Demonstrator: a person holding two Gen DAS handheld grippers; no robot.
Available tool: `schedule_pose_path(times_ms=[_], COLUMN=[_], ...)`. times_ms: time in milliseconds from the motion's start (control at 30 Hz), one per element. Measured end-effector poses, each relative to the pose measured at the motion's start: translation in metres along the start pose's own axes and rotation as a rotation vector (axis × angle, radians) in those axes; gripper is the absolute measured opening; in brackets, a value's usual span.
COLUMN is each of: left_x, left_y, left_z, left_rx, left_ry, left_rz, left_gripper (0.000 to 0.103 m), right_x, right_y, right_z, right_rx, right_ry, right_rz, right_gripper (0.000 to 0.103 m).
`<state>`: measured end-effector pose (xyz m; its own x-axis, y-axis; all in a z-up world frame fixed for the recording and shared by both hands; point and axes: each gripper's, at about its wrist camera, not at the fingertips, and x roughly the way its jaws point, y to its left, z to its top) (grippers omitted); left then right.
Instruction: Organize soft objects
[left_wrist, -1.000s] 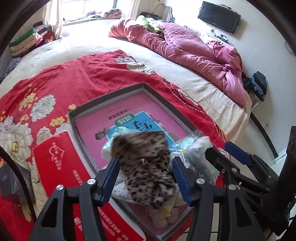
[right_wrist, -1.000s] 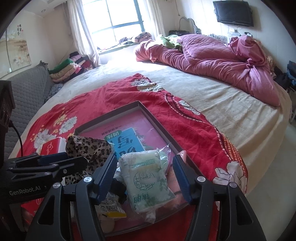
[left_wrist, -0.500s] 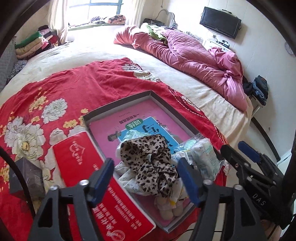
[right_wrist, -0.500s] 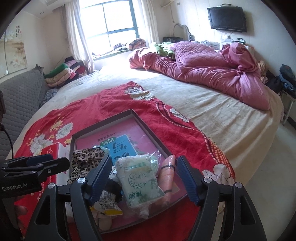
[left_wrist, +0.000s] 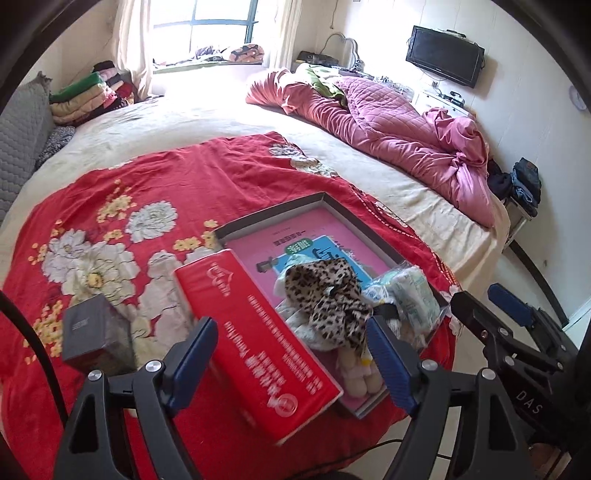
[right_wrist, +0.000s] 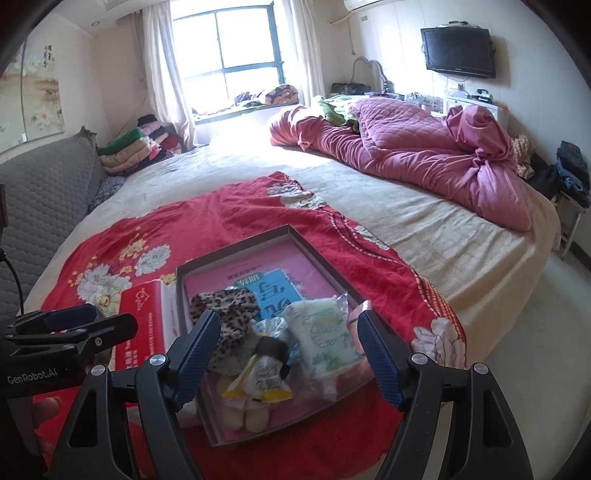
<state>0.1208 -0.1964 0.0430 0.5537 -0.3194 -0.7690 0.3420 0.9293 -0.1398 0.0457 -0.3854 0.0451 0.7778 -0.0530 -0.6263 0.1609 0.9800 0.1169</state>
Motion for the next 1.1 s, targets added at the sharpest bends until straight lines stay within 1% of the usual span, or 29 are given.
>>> schedule_pose_path(times_ms=[167,267,400,433,500,533,633,700,733,833,933,1100], left_x=[-0.021,-0.032,-0.045,-0.050,-0.058,-0.061,-0.068,-0.070,-0.072,-0.077,-0.077,-0.078], left_y=[0.004,0.006,0.005,0.004,0.002,0.002,0.001,0.001,0.001,0.000,0.001,-0.001], left_z=[-0.007,-0.012,-0.021,-0.024,-0.029,-0.031,-0.040,-0.047,-0.050,-0.063,-0.074,-0.088], left_rx=[0.001,-0.003,0.011,0.016,0.021,0.021,0.022,0.026,0.026,0.034,0.038,0.037], left_ry=[-0.018,-0.031,-0.030,-0.035,-0.043,-0.046,-0.036,-0.027,-0.023,-0.025,-0.009,-0.001], left_rz=[0.019,0.018,0.034,0.042,0.054,0.051,0.046,0.055,0.061,0.072,0.083,0.088], left_gripper=[0.082,0.082,0.082,0.082,0.082,0.082,0.082,0.082,0.082,0.082,0.082,0.082], right_x=[-0.017,-0.022,-0.036,-0.039,-0.046,-0.048,-0.062,-0.070,-0.073,-0.075,-0.082,-0.099], right_y=[0.011,0.015,0.018,0.020,0.025,0.027,0.033,0.034,0.035,0.034,0.038,0.041], right_z=[-0.003,-0.004,-0.008,-0.011,-0.016,-0.019,-0.027,-0.032,-0.036,-0.042,-0.049,-0.063], right_rx=[-0.029,-0.042,-0.029,-0.032,-0.045,-0.046,-0.049,-0.030,-0.015,0.010,0.005,0.015], right_ry=[-0.015,-0.004,-0.003,0.007,0.017,0.026,0.015,0.009,0.010,0.039,0.033,0.037], right_rz=[-0.048,-0.078,-0.085,-0.091,-0.136,-0.143,-0.160,-0.163,-0.151,-0.159,-0.168,-0.150], right_gripper=[0.078,0.078,0.078,0.078,0.078,0.078,0.078,0.078,0.078,0.078,0.078,0.078])
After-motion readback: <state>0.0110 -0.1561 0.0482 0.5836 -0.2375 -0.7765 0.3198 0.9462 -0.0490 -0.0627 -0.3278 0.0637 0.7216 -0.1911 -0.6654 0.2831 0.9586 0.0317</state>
